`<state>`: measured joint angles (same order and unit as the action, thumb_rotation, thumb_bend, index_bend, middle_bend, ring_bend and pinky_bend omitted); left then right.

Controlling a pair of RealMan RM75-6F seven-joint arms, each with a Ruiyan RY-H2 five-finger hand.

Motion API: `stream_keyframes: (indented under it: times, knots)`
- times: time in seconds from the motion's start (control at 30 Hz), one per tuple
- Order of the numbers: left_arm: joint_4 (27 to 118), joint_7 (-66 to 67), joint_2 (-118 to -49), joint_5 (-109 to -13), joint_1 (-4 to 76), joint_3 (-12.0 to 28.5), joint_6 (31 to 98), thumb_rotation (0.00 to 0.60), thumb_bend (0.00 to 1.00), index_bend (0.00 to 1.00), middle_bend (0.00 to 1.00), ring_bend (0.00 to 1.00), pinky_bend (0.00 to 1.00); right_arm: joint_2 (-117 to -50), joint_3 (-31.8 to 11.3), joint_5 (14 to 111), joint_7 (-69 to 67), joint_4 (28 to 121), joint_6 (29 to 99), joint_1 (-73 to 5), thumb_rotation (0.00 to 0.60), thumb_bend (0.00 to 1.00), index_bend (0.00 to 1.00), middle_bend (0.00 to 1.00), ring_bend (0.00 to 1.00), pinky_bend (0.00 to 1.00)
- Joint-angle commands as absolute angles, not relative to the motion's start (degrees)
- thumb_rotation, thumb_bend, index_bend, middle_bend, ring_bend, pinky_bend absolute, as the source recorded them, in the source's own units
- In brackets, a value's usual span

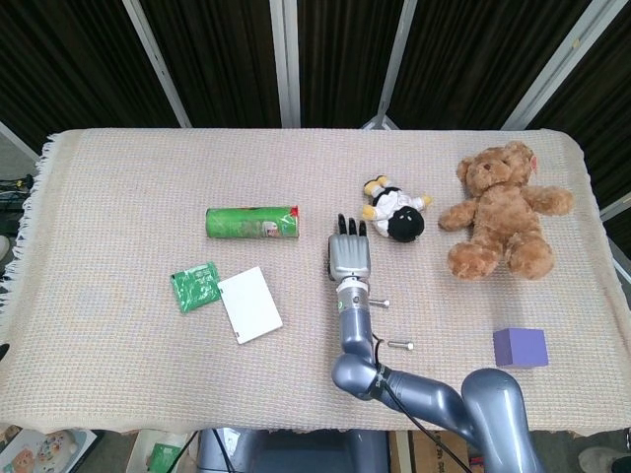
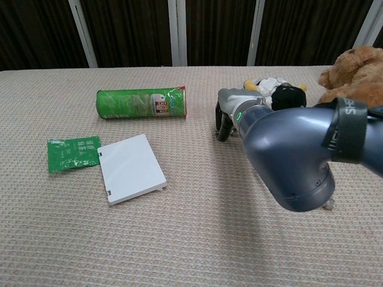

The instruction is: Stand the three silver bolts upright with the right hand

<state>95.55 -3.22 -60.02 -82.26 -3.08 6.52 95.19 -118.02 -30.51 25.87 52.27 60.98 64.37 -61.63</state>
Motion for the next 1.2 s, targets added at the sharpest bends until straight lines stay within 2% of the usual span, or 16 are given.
stream_keyframes:
  times: [0.03,1.2]
  knots:
    - [95.55,-3.18,-60.03,-82.26,-3.07,6.51,95.16,0.6,0.12,0.17,0.07,0.0,0.16,-117.52,-30.78,26.0,51.7,61.81,64.42,-61.29,0.6,0.35,0.58,0.03,0.03,0.06]
    - [95.81,-2.85,-60.19,-82.33,-3.26,6.58,95.66,0.6,0.12,0.17,0.05,0.0,0.17,-111.7,-32.03,22.53,48.72,68.95,65.08,-59.42,0.6,0.35,0.61,0.03,0.04,0.09]
